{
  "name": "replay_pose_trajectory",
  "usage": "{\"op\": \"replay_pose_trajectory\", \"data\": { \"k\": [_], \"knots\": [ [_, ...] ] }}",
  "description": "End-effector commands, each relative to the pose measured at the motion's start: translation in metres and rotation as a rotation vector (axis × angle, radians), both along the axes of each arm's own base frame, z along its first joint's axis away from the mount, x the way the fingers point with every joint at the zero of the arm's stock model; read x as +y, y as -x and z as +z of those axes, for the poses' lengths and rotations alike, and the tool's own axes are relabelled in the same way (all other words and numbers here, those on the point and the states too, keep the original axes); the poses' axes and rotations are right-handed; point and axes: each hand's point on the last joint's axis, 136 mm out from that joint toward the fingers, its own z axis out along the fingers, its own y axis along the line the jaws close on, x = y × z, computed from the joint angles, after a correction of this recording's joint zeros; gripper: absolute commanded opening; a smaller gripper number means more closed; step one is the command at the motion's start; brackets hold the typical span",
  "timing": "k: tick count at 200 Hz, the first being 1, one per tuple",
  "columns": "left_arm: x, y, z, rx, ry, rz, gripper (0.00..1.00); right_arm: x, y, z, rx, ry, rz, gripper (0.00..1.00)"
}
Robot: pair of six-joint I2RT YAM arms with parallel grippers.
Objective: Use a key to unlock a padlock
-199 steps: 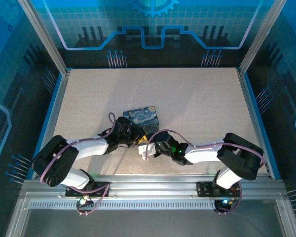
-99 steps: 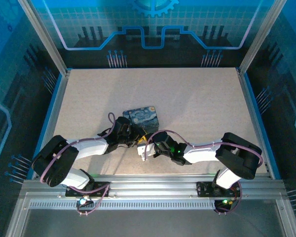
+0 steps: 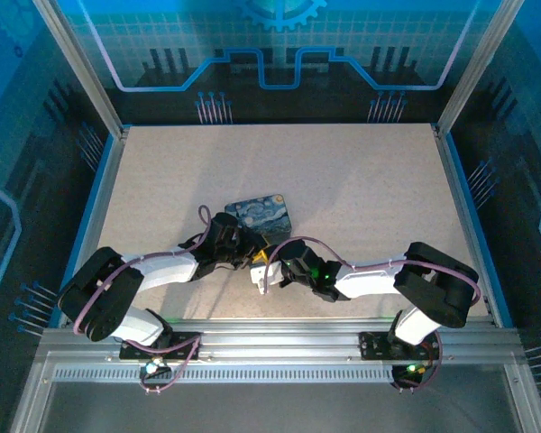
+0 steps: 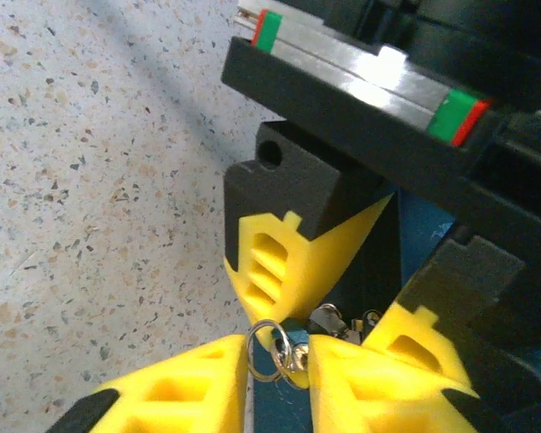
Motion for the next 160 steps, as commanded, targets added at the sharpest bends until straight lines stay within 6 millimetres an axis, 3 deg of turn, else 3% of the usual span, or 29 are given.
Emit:
{"op": "replay_pose_trajectory", "data": {
  "k": [1,100,160],
  "knots": [
    [-0.015,-0.006,0.025,-0.026,0.078,-0.034,0.03,0.015,-0.002,0.015,-0.026,-0.039,0.042,0.23],
    [-0.015,-0.005,0.026,-0.027,0.079,-0.034,0.03,0.006,-0.018,0.013,-0.081,-0.011,-0.021,0.11],
    [-0.015,-0.006,0.026,-0.028,0.08,-0.032,0.03,0.003,-0.026,0.026,-0.053,-0.122,-0.098,0.02]
  ]
}}
